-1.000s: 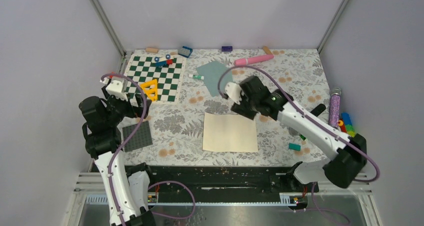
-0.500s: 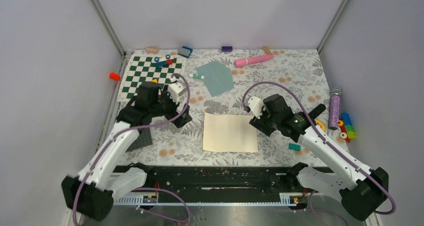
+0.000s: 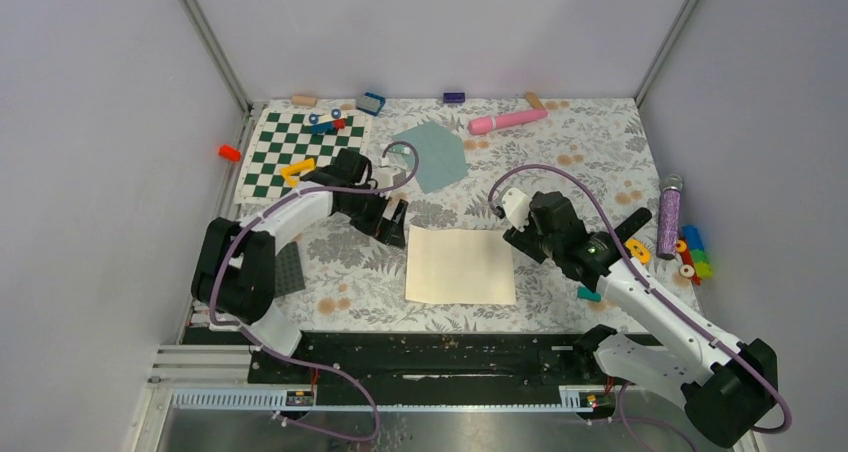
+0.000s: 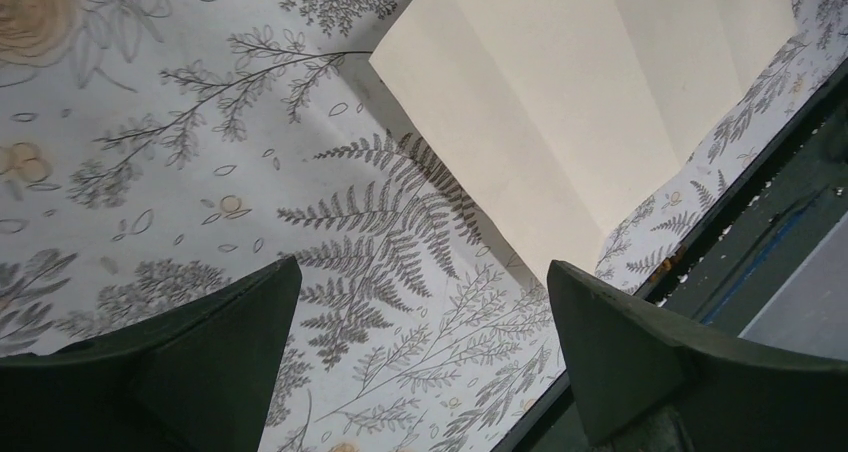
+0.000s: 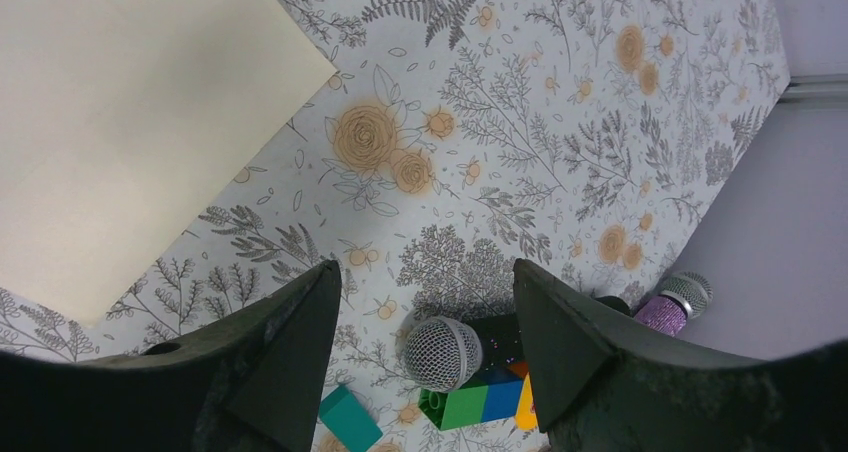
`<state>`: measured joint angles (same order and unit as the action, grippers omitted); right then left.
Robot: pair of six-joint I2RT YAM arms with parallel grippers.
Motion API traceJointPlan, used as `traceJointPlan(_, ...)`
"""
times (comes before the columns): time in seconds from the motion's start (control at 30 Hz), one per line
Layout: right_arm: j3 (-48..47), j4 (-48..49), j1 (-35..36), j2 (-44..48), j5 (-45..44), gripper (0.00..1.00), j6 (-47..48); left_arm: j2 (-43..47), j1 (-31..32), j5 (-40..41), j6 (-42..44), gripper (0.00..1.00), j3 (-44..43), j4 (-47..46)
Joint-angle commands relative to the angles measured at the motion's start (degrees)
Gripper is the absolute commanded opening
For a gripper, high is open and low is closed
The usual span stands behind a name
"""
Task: Place the letter into the envelope and seal it
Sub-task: Pick up the letter from the center of the board.
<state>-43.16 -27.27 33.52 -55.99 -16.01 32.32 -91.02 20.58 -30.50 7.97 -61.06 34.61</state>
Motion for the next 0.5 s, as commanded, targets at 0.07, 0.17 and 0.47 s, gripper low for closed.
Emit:
traceJointPlan(0.07,0.04,3.48,-0.25,0.01,-2.68,0.71,0.95,-4.68,1.05,-6.89,-3.12,0.99,-1.09,-4.2)
traceJointPlan(0.17,0.24,3.79,-0.29,-0.09,-2.75,0.71,1.08,-6.5,1.57,-8.21,-3.86,0.99,-0.93,-5.59)
traceJointPlan(0.47,0.51,3.97,-0.3,-0.69,-2.49,0.71,1.37,-12.95,3.14,-9.8,-4.77,0.88,-2.38,-6.48)
